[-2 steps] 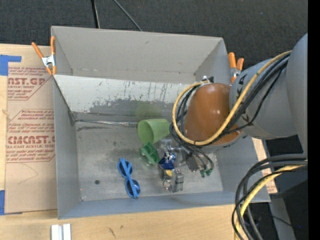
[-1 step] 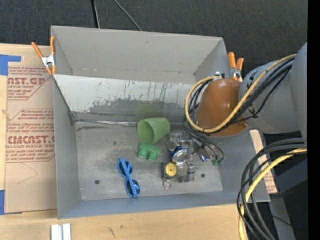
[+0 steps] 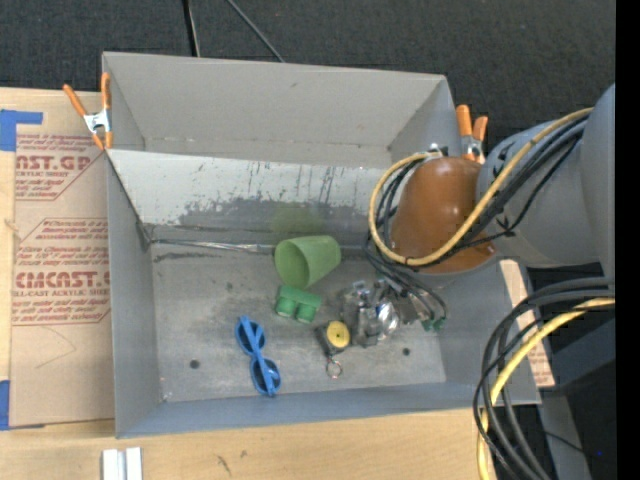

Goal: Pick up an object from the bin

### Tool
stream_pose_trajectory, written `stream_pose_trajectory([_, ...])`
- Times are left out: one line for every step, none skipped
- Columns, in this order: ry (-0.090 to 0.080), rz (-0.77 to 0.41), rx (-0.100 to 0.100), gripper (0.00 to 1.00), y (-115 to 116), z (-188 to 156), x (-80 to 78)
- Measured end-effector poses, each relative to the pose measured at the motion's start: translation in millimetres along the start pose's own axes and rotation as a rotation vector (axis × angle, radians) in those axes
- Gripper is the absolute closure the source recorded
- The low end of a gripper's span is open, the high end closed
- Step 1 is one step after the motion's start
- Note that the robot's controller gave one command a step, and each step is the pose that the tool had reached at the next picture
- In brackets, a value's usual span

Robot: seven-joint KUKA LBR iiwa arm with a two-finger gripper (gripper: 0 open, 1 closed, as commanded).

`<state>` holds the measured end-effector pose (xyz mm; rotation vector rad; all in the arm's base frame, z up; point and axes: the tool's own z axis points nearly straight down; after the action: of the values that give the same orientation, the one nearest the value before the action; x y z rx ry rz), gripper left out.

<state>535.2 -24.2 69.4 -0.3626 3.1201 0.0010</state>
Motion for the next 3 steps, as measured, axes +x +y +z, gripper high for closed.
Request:
stream_pose_trajectory([0.000,0.000,0.000,0.00,0,0,-0.1])
stream_pose_trajectory([-0.001,-0.018,0.004,0.00,-82,0,19.1])
stream_pose_trajectory([-0.001,-0.024,0.000,1.00,-77,0,17.4])
